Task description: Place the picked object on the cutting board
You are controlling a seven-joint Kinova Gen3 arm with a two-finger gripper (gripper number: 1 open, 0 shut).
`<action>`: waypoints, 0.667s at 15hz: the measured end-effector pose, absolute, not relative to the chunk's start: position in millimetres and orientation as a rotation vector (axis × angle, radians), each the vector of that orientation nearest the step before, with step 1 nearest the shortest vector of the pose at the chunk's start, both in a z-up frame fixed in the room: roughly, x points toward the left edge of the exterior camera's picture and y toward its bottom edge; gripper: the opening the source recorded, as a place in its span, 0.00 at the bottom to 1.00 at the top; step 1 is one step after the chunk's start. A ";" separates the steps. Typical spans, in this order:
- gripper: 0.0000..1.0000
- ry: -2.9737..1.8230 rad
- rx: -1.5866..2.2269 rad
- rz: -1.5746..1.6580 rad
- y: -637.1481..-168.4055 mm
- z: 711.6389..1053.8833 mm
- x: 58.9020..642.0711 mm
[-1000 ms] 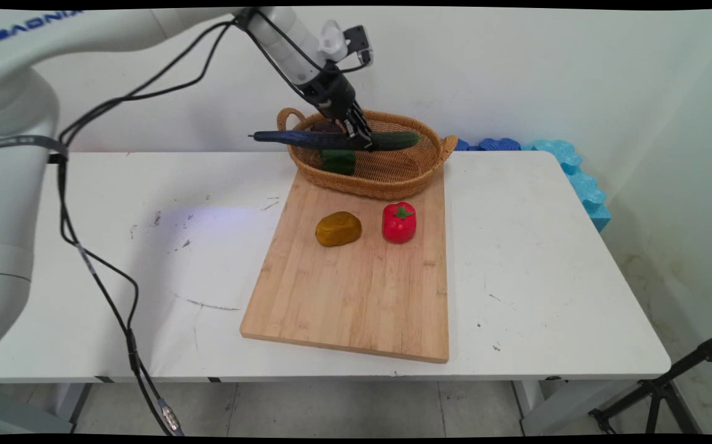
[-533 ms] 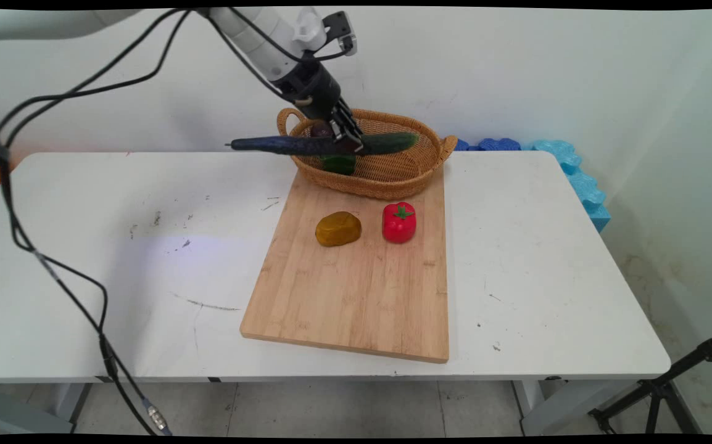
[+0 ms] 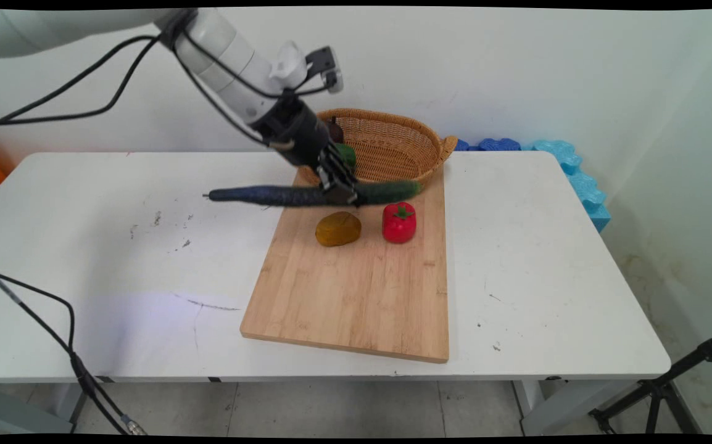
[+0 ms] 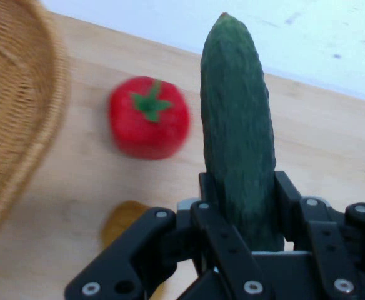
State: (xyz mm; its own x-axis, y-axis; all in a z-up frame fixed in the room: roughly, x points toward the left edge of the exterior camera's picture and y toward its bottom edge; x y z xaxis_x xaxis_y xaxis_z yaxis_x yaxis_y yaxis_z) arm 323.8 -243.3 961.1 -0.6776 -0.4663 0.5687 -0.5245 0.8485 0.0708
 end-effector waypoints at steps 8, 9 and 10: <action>0.00 -2.421 0.706 0.038 -193.9 918.1 295.1; 0.00 -2.423 0.701 0.037 -191.8 912.2 292.2; 0.00 -2.426 0.696 0.037 -190.0 905.3 289.4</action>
